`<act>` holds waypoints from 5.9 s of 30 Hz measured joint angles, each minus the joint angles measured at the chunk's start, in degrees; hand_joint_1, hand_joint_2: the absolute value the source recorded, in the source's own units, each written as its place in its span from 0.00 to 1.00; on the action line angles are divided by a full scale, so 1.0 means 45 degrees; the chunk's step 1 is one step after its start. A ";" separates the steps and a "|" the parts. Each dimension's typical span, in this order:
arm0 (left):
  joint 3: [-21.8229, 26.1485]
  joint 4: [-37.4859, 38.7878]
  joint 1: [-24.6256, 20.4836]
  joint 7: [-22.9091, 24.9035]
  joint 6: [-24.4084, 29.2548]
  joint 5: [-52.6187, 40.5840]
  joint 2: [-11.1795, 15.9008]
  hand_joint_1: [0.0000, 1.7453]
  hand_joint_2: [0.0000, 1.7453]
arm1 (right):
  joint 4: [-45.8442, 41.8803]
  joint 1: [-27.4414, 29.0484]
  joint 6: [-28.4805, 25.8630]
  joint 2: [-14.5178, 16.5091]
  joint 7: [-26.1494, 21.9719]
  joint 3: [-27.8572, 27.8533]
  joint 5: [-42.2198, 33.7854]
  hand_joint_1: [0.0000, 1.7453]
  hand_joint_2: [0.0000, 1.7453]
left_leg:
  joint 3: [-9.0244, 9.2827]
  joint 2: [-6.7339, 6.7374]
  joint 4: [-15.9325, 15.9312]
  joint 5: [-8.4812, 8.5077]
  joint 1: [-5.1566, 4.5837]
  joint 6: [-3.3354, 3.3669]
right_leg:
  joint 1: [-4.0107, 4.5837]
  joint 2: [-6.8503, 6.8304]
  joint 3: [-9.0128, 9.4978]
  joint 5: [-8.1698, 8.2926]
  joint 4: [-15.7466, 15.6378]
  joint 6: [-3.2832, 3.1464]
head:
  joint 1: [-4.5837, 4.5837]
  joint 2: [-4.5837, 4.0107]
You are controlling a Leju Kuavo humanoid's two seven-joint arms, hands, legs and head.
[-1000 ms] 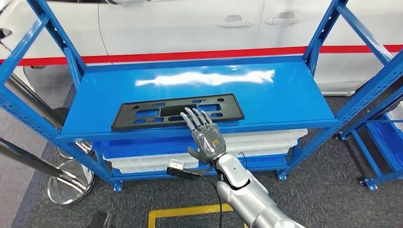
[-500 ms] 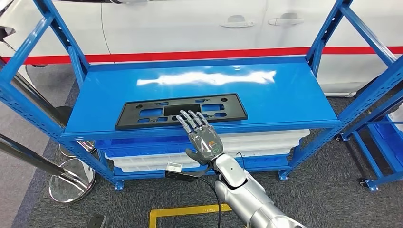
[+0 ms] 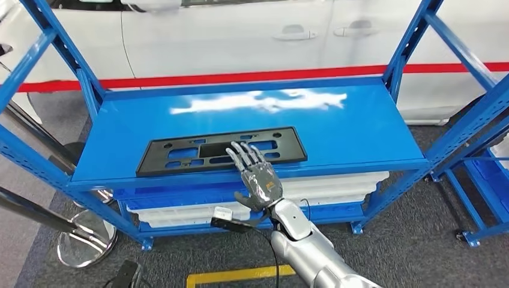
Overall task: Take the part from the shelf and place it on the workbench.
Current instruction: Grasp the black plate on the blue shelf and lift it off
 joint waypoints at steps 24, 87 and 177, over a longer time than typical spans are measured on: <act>0.0863 0.0029 0.0112 -0.0075 0.0192 -0.0585 -0.0352 0.00 0.00 | -0.1149 0.0456 0.0606 -0.0194 0.0883 -0.0227 0.0954 0.96 1.00 | 0.0166 -0.0047 0.2949 -0.2808 0.0104 -0.0290 | 0.0036 0.0034 -0.1598 0.1540 -0.0034 -0.0444 | 0.0023 0.0000; 0.3153 0.0065 0.1131 -0.0969 0.0143 -0.1044 -0.0448 0.00 0.00 | -1.1954 0.3594 0.4241 -0.1236 -0.2237 -0.0311 -1.0686 1.00 1.00 | -0.0489 -0.0036 0.2553 -0.2155 0.0122 -0.0281 | -0.0115 -0.0060 -0.0606 0.0594 -0.0042 -0.0223 | 0.0023 0.0000; 0.4512 0.0303 0.1687 -0.0452 -0.0189 -0.2833 -0.0736 0.00 0.00 | -1.4288 0.6197 0.4066 -0.2119 -0.2260 -0.1889 -1.0331 1.00 1.00 | -0.0724 0.0051 0.0991 -0.0858 0.0057 -0.0210 | -0.0163 -0.0132 0.0131 0.0115 -0.0109 -0.0178 | 0.0016 0.0000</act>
